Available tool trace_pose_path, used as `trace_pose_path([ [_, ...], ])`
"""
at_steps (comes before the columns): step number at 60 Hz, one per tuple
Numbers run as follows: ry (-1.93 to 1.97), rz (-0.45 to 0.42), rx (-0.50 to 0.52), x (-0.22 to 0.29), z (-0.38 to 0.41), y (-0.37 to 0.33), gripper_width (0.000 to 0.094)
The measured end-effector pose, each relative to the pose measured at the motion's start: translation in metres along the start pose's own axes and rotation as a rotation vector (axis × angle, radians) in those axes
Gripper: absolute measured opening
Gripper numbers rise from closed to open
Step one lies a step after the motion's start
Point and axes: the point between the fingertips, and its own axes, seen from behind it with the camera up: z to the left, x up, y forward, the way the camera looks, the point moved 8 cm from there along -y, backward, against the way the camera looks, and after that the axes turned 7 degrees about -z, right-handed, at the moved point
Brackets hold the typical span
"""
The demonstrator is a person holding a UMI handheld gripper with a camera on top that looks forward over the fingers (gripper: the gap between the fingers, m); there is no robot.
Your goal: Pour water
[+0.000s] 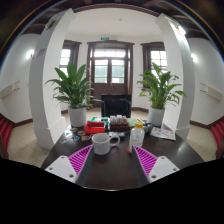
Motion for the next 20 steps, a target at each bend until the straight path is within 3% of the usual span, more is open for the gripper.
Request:
trace_pose_path([
  [20,-0.005,-0.029,-0.010,0.020,-0.001,-0.015,0.0760],
])
